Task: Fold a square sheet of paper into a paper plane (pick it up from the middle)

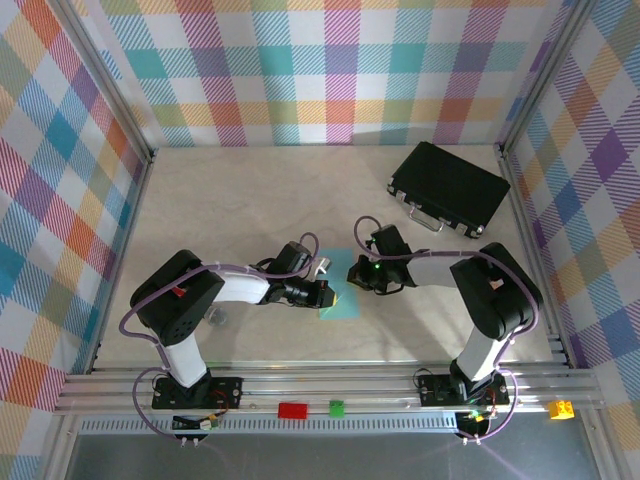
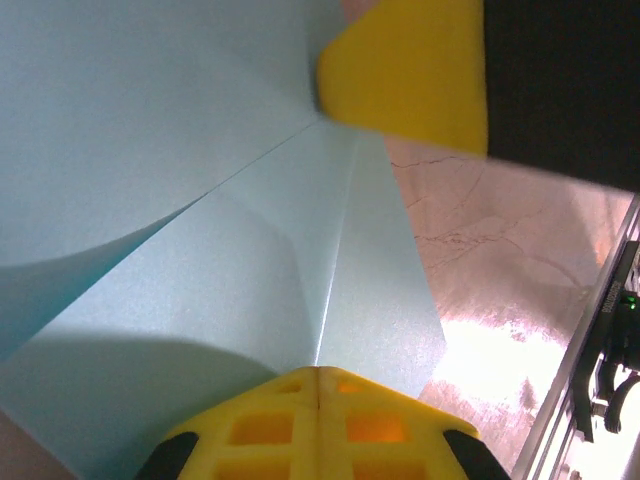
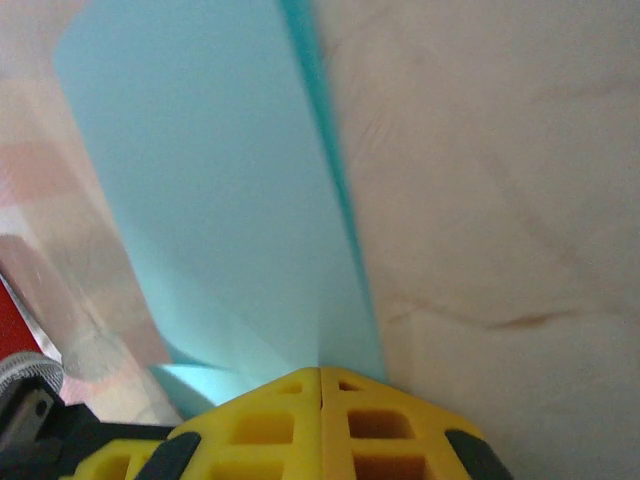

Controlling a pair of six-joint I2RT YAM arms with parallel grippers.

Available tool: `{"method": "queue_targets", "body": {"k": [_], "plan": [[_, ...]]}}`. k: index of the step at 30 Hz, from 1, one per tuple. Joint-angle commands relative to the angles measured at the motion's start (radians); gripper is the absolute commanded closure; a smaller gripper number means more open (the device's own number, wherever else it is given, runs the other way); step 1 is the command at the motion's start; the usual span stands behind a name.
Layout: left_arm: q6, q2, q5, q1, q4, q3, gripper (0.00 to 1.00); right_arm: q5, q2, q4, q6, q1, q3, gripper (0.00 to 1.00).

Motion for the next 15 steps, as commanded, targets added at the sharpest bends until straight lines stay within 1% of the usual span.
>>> {"method": "queue_targets", "body": {"k": [1, 8, 11, 15], "plan": [[0.018, 0.012, -0.068, 0.007, -0.160, -0.049, 1.00, 0.071, 0.010, -0.023, -0.010, -0.031, 0.008, 1.00], [0.007, 0.003, -0.074, 0.007, -0.150, -0.048, 1.00, 0.007, -0.088, 0.005, -0.021, -0.022, 0.008, 0.99], [0.001, -0.001, -0.075, 0.007, -0.144, -0.045, 1.00, -0.033, -0.079, 0.020, -0.010, 0.009, 0.015, 0.98], [-0.005, -0.002, -0.071, 0.007, -0.138, -0.036, 1.00, -0.039, -0.039, 0.040, 0.014, 0.055, 0.004, 0.98]]}}
